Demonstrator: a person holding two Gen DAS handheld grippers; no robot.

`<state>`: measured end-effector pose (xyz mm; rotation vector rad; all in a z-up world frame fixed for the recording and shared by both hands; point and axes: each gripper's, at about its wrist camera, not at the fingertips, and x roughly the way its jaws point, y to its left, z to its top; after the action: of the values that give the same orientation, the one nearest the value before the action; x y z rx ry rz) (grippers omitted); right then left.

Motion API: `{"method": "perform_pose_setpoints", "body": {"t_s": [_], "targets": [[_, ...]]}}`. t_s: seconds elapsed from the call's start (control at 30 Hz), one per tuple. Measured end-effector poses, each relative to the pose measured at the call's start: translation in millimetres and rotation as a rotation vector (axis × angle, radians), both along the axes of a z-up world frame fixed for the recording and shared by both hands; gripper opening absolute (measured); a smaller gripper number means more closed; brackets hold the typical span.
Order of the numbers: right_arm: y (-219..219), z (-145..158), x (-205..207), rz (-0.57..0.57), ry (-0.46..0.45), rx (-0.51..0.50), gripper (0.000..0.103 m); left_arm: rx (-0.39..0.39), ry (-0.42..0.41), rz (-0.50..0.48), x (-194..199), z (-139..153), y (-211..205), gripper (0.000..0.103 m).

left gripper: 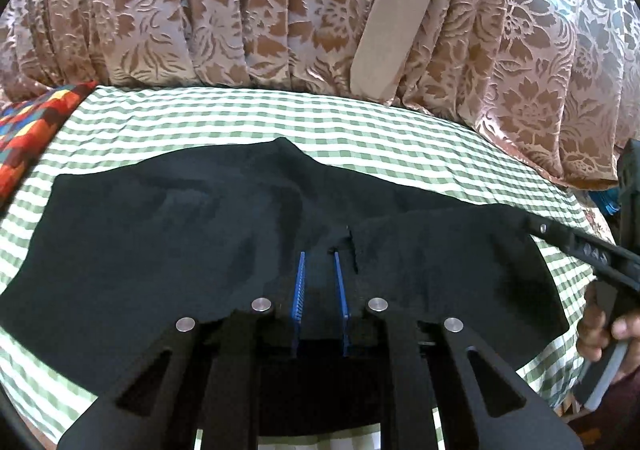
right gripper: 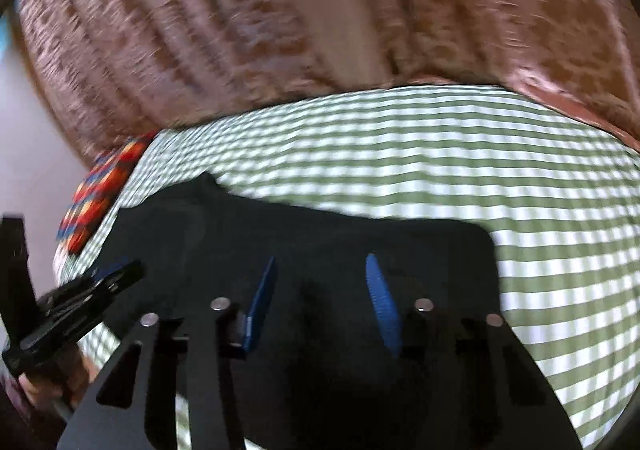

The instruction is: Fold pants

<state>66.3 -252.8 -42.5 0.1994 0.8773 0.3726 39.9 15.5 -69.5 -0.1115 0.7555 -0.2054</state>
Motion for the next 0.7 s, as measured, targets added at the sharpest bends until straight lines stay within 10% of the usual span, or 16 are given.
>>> {"method": "perform_pose_setpoints", "body": {"t_s": [0.07, 0.47, 0.6, 0.7], "targets": [[20, -3, -3, 0.059, 0.011, -0.004, 0.04, -0.007, -0.007, -0.001, -3, 2, 2, 0.036], [112, -37, -19, 0.301, 0.136, 0.069, 0.034, -0.025, 0.017, 0.079, -7, 1, 29, 0.036], [143, -46, -41, 0.325, 0.013, -0.107, 0.035, -0.08, 0.042, 0.129, -7, 0, 47, 0.036], [128, -42, -35, 0.32, 0.05, -0.023, 0.035, -0.135, 0.072, 0.147, -8, -3, 61, 0.036]]}}
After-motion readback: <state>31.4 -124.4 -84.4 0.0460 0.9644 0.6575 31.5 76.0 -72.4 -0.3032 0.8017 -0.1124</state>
